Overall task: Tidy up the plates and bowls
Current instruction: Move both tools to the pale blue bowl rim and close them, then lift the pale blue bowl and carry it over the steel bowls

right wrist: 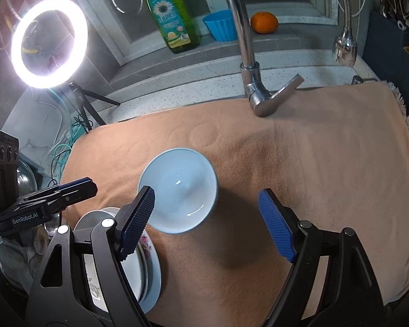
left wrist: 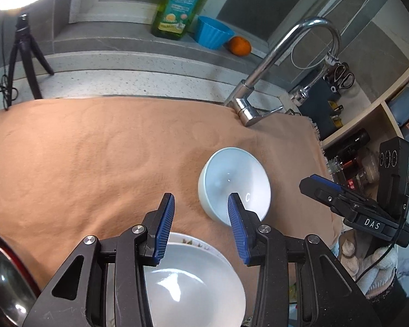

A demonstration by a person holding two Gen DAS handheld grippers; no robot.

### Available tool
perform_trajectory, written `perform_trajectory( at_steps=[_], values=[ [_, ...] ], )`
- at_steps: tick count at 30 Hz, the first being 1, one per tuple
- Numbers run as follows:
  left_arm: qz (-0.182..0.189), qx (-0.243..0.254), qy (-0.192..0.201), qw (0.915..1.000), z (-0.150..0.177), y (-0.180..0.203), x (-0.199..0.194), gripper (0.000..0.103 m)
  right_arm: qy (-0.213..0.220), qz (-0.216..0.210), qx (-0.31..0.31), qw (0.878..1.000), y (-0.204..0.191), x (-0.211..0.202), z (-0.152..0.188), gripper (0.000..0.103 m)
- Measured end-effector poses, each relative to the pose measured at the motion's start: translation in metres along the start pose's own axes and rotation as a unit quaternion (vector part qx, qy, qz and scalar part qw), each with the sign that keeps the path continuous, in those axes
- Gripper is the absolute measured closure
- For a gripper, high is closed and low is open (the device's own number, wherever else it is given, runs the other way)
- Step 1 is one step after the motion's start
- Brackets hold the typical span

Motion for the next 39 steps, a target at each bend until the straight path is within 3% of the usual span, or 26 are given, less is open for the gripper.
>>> perform_trajectory(
  at_steps=[3,11,15,17,22,31,39],
  values=[
    [-0.001,-0.001,-0.007,1.0000,0.000,0.003,0.012,0.064,-0.010,-0.004,0.003,1.000,0.004,0.010,0.004,0.025],
    [-0.004,0.001,-0.026,0.9997,0.000,0.009,0.038,0.065,-0.035,-0.016,0.009,0.999,0.009,0.031,0.011,0.044],
    [-0.003,0.002,-0.035,0.9994,0.002,0.011,0.047,0.067,-0.044,-0.019,0.009,0.999,0.009,0.039,0.013,0.048],
    [-0.003,0.002,-0.038,0.9993,0.002,0.011,0.050,0.067,-0.050,-0.021,0.012,0.998,0.010,0.043,0.015,0.056],
    [-0.003,0.002,-0.048,0.9989,0.004,0.010,0.056,0.081,-0.065,-0.027,0.019,0.997,0.011,0.052,0.021,0.066],
    [-0.002,0.006,-0.058,0.9983,0.007,0.010,0.062,0.090,-0.085,-0.032,0.026,0.996,0.013,0.062,0.027,0.087],
    [0.001,-0.001,-0.059,0.9982,0.007,0.008,0.063,0.091,-0.086,-0.024,0.029,0.996,0.014,0.063,0.027,0.092]
  ],
)
Point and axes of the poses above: each gripper's, at about its wrist camera, not at the fingertips, and x roughly the way its jaws point, y to its right, z to its underside, the point moved 8 cm from there along x, roughly the way its jaws point, and after that the axes turned 9 degrees about y, right-handed, at the moved point
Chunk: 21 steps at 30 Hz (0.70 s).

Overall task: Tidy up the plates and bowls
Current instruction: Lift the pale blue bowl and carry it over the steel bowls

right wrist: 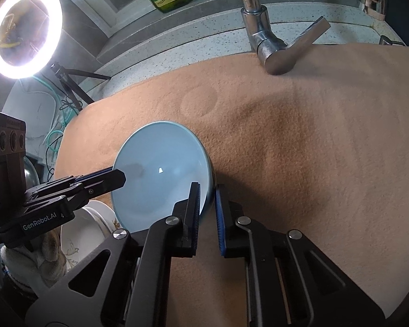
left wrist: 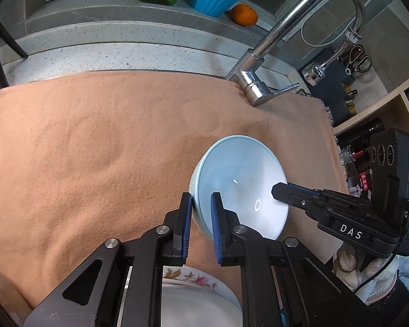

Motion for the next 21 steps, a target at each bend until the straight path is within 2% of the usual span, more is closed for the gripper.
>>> perform_trajectory(
  at_steps=[12,21],
  values=[
    [0.006,-0.005,0.027,0.9996,-0.006,-0.001,-0.023,0.091,0.014,-0.004,-0.005,1.000,-0.014,-0.015,-0.008,0.092],
    [0.005,-0.010,0.057,0.9983,-0.009,-0.008,-0.060,0.091,0.027,-0.019,-0.029,0.999,-0.050,-0.033,-0.013,0.092]
  ],
)
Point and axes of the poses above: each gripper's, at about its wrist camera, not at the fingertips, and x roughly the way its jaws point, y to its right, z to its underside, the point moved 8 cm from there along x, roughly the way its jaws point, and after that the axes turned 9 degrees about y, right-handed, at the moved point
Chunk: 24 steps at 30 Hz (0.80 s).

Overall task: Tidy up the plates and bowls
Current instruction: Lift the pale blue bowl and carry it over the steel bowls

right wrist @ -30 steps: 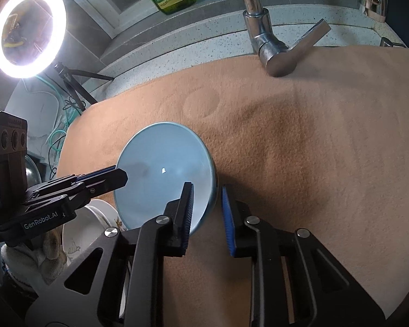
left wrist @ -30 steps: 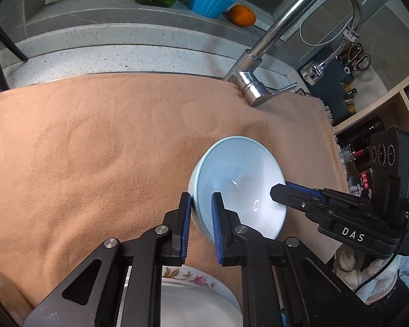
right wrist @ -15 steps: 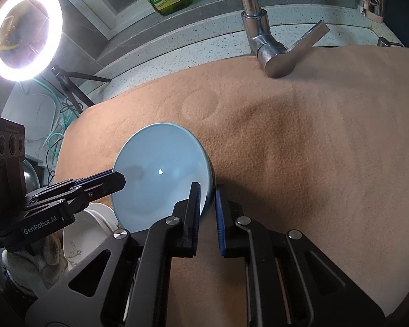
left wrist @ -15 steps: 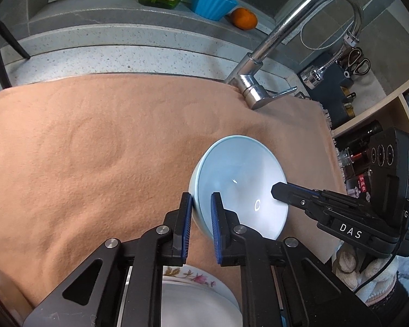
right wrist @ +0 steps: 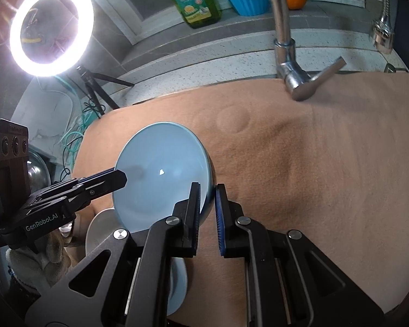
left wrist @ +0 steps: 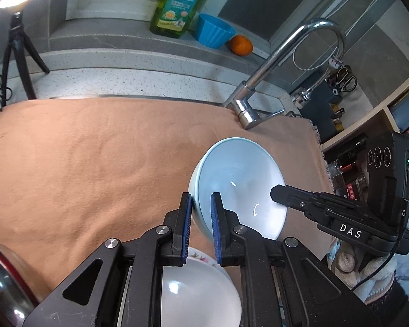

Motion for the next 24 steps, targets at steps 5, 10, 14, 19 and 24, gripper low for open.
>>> perform_trajectory(
  at_steps=[5,10,14,19,24],
  values=[
    [-0.005,-0.004,0.017,0.9998,-0.002,-0.011,-0.024,0.091,0.005,-0.011,-0.015,1.000,-0.028,-0.006,-0.001,0.092],
    [-0.011,-0.013,0.033,0.9993,-0.002,-0.028,-0.049,0.091,0.008,-0.023,-0.031,0.999,-0.060,-0.009,0.002,0.092],
    [-0.020,-0.023,0.044,0.9986,0.001,-0.046,-0.070,0.091,0.008,-0.035,-0.047,0.998,-0.089,-0.009,0.005,0.092],
    [-0.032,-0.038,0.059,0.9970,0.005,-0.070,-0.099,0.091,0.004,-0.053,-0.067,0.996,-0.128,-0.005,0.012,0.092],
    [-0.046,-0.052,0.072,0.9949,0.012,-0.095,-0.127,0.091,-0.002,-0.070,-0.086,0.994,-0.163,0.000,0.019,0.092]
  ],
)
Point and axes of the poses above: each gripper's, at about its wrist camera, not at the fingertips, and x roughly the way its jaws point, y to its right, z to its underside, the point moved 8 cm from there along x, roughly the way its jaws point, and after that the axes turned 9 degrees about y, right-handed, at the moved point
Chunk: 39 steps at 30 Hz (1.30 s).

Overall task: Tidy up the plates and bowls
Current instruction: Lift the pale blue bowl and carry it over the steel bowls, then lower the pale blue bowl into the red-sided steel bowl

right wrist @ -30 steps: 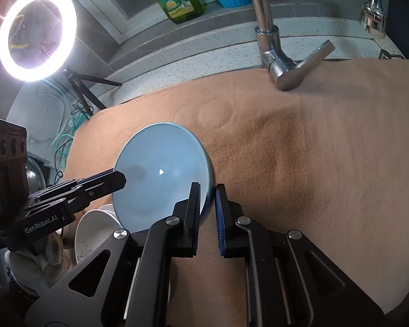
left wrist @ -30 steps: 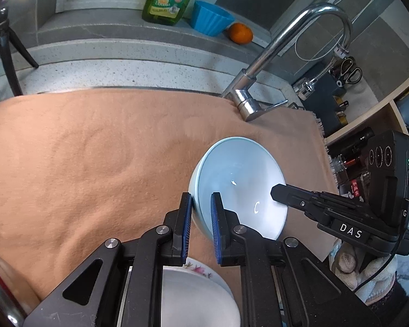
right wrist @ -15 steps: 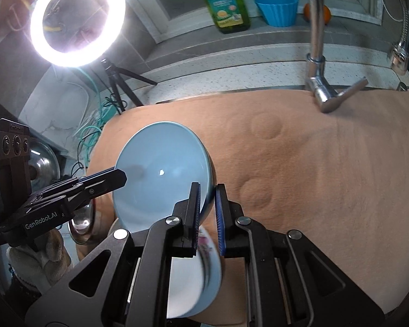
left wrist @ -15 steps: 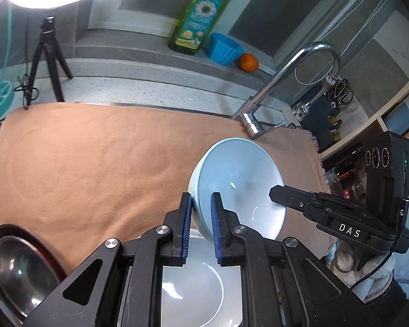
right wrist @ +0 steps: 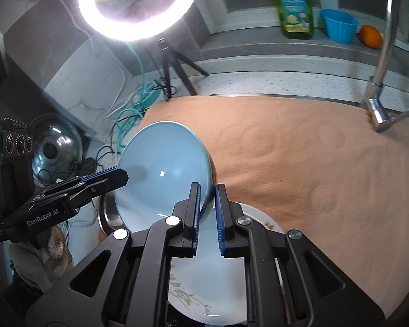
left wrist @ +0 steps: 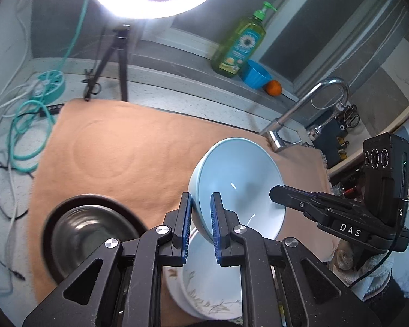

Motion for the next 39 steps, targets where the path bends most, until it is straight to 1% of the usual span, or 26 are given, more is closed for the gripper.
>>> perform_trajectory(
  at_steps=[8,16,27,39],
  values=[
    [-0.026,-0.031,0.010,0.9991,0.006,-0.044,-0.032,0.091,-0.023,-0.031,-0.028,0.999,-0.056,0.025,0.011,0.092],
    [-0.047,-0.065,0.016,0.9966,0.017,-0.080,-0.050,0.091,-0.052,-0.046,-0.054,0.996,-0.091,0.050,0.028,0.092],
    [-0.062,-0.100,0.003,0.9931,0.035,-0.116,-0.055,0.091,-0.098,-0.051,-0.064,0.992,-0.111,0.088,0.052,0.092],
    [-0.064,-0.119,-0.014,0.9907,0.048,-0.132,-0.048,0.091,-0.116,-0.046,-0.067,0.990,-0.116,0.104,0.062,0.092]
  ],
)
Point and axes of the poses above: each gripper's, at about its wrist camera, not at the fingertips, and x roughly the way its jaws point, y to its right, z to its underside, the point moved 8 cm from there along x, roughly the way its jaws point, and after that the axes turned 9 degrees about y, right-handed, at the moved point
